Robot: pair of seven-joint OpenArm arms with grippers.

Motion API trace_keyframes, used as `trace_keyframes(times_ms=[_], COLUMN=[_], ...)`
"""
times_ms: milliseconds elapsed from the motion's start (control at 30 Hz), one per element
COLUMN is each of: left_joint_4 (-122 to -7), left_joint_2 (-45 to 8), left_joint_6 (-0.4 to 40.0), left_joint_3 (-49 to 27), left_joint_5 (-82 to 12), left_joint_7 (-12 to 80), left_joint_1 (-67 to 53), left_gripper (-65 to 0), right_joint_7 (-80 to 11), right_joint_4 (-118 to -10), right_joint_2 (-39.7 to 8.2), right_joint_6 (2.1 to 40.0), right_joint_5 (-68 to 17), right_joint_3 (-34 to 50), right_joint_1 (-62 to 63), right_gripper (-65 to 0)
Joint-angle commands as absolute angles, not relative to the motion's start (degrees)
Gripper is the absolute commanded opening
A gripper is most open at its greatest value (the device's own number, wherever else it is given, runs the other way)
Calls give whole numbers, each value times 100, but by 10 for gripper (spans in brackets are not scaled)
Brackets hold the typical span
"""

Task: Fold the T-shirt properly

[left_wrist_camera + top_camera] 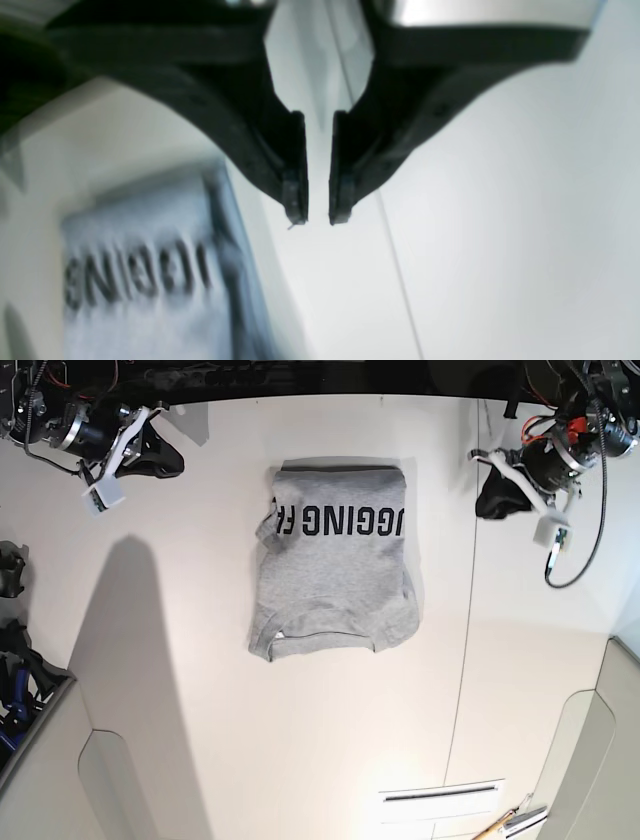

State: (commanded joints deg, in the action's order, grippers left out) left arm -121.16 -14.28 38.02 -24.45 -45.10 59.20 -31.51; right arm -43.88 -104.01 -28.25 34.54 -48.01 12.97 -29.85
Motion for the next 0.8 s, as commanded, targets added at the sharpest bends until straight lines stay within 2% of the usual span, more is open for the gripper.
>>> trace_keyframes(times_ms=[167,233,367,467,567,633,800], left_joint_4=[-12280,-12272,-12208,-11904,-10960,-10060,-7470], left_joint_2=[-1424,-1398,-1420,-1581,-1885,-2036,-1935], left_joint_6=[3798,3800,3824,3817,3819,3819,3817], left_joint_3=[-2432,-2432,-2432,-2412,-2137,-1741,-499], left_joint_5=[-4174,-4010,-3699,-3706,-3664,-3446,-2821], left_joint_7=[6001,5994,5975,5784,5000,4071,2790], left_joint_1=[-4805,-5398,-6311,-6652,-6661,-6517,-5347], left_gripper=[-566,-566,-566,-566,-566,-566,-566], right_joint_7=[-4654,-4654,-4650,-4397,-3221,-2427,-2228], right_joint_4=[-10398,-10398,-10285,-10020,-9395,-8827,-7188], right_joint_2=[-3732,-3959,-4095,-4086,-4080,-4077,-3975], right_joint_6=[3454,3454,3452,3428,3426,3426,3428], right_joint_5=[-5253,-5280,-5026,-4488,-3607,-3015,-2648], right_joint_3=[1022,760,86,-491,-1109,-1522,-2596], right_joint_1=[-3824,-4136,-4628,-4718,-4709,-4541,-3522], right_gripper=[-650,-650,-650,-650,-650,-650,-650])
